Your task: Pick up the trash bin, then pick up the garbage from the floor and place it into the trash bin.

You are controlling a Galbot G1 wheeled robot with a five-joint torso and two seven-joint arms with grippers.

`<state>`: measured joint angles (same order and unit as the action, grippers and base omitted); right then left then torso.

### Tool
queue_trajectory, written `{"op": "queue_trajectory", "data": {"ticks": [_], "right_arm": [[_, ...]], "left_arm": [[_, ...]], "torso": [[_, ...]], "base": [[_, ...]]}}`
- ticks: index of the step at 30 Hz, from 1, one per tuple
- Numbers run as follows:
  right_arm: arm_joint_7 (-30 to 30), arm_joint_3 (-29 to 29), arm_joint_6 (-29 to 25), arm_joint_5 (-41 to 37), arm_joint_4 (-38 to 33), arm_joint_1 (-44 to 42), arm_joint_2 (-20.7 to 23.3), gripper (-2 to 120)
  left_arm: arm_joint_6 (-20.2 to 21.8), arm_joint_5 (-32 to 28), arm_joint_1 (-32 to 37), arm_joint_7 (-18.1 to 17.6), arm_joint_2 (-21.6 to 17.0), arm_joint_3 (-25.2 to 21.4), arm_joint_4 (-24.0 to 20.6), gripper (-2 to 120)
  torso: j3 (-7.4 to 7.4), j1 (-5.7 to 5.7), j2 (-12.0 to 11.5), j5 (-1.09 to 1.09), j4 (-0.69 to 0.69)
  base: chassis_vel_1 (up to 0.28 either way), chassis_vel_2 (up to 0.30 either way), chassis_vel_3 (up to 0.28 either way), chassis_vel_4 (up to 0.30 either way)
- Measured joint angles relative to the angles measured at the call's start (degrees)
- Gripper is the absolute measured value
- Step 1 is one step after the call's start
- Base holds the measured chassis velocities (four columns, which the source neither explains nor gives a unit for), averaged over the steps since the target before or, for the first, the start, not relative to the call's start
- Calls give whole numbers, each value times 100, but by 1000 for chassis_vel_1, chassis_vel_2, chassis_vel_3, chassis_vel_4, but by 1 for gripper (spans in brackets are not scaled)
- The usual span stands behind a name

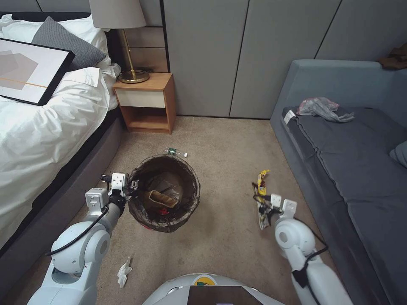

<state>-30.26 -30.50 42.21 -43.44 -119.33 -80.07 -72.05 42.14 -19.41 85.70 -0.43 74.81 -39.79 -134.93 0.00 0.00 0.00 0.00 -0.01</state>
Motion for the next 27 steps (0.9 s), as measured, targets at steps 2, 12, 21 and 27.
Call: {"op": "queue_trajectory", "data": {"ticks": [2,12,21,27], "right_arm": [[120,-63,0,-144,-369,3,193,0],[339,-254,0,-2051,-2199,439,2298,0],[995,527,-1,-3506,-2477,2249,3901,0],[1112,1631,-2,-4178,-2427,3676,4256,0]], "left_arm": [[0,6,0,0,0,4,0,0],[0,45,9,-113,30,93,-70,0],[0,115,36,-125,66,214,-107,0],[0,169,14,-76,80,222,-39,0]], "torso": [[0,0,0,0,1],[0,0,0,-1,2],[1,0,0,-1,3],[1,0,0,0,0]], "base": [[0,0,0,0],[0,0,0,0],[0,0,0,0],[0,0,0,0]]}}
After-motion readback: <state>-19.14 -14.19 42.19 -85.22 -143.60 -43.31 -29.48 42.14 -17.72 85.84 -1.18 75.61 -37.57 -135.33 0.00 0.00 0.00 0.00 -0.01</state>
